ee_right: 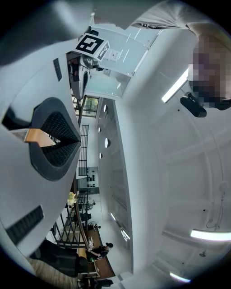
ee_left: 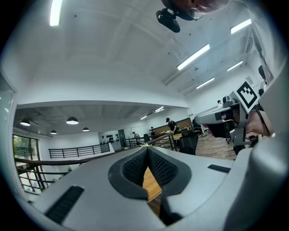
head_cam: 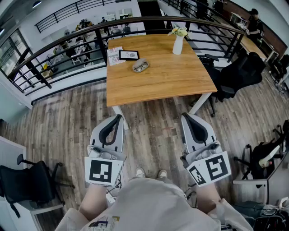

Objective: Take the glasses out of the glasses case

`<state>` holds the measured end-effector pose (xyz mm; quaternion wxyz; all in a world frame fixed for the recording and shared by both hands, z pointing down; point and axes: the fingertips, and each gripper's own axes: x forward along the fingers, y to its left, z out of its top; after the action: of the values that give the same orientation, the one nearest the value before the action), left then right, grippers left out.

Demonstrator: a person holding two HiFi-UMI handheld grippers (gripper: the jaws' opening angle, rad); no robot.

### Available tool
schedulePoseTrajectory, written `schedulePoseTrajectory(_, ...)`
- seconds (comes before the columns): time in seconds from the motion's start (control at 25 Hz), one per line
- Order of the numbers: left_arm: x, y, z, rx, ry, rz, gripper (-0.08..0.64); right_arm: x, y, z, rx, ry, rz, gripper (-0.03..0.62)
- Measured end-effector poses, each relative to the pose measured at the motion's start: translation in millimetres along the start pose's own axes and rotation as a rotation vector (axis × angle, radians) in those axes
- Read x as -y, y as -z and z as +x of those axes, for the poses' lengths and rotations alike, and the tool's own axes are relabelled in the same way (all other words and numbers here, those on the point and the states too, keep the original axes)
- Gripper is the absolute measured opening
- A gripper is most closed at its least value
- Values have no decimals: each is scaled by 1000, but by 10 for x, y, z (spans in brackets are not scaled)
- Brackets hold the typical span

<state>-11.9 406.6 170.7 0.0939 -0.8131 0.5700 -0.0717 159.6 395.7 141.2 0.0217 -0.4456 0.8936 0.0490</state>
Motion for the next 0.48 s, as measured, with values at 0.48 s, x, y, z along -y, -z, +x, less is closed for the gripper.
schedulePoseTrajectory(0.48, -72, 19, 109, 8, -25, 10, 15, 182, 29, 44, -4, 21, -33, 25)
